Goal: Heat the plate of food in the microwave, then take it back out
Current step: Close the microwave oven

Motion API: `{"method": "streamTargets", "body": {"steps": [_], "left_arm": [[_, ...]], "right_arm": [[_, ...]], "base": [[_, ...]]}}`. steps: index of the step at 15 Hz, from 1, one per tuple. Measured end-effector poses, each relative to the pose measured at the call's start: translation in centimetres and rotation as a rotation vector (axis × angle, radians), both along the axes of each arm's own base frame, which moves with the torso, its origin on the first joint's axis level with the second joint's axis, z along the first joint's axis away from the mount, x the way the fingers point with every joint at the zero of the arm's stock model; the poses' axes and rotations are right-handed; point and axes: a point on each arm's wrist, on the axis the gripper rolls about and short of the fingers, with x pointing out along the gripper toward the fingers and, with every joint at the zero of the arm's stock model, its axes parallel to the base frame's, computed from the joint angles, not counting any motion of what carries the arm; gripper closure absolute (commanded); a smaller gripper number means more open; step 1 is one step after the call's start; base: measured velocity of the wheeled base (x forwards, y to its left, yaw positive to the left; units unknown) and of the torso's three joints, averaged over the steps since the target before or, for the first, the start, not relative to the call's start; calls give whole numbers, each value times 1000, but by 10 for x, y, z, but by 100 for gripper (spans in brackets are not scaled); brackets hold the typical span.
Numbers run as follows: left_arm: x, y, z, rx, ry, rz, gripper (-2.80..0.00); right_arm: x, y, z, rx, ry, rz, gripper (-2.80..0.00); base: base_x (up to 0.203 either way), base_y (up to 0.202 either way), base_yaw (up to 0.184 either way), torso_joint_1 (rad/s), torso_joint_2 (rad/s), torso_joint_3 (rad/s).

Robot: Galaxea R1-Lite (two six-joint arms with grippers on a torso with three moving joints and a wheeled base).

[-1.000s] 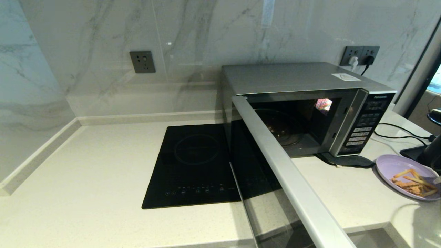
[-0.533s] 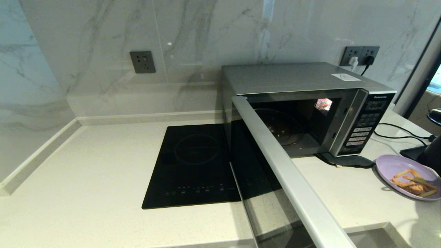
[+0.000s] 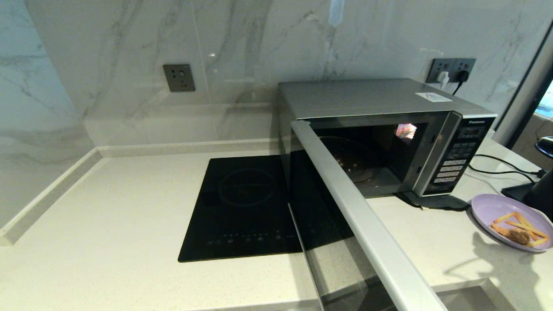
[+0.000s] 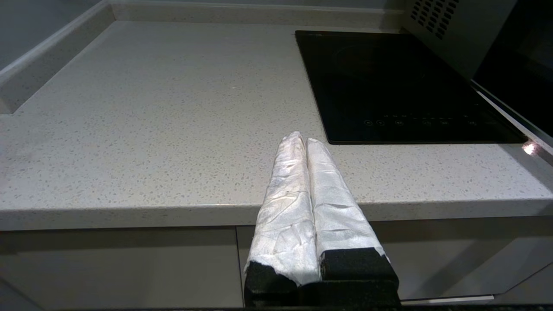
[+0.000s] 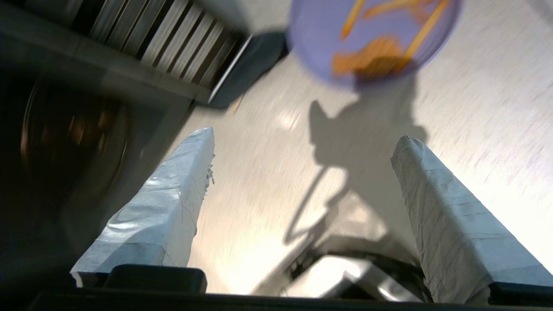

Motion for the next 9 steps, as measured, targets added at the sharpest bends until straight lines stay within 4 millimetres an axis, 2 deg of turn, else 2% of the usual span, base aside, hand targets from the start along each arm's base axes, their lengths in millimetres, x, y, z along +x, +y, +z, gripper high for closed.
{"method": "streamTargets", "body": {"steps": [3, 4, 6, 9], "left_arm": [[0, 0, 0, 0, 0, 0, 0], [0, 0, 0, 0, 0, 0, 0], [0, 0, 0, -1, 0, 0, 0], [0, 0, 0, -1, 0, 0, 0]], "right_arm": [[-31, 55, 9, -6, -13, 153, -280], [-42, 70, 13, 1, -27, 209, 0], [-66, 92, 19, 5, -46, 312, 0], [-92, 107, 31, 1, -91, 429, 0]], "base": [[0, 0, 0, 0, 0, 0], [0, 0, 0, 0, 0, 0], [0, 0, 0, 0, 0, 0], [0, 0, 0, 0, 0, 0]]}}
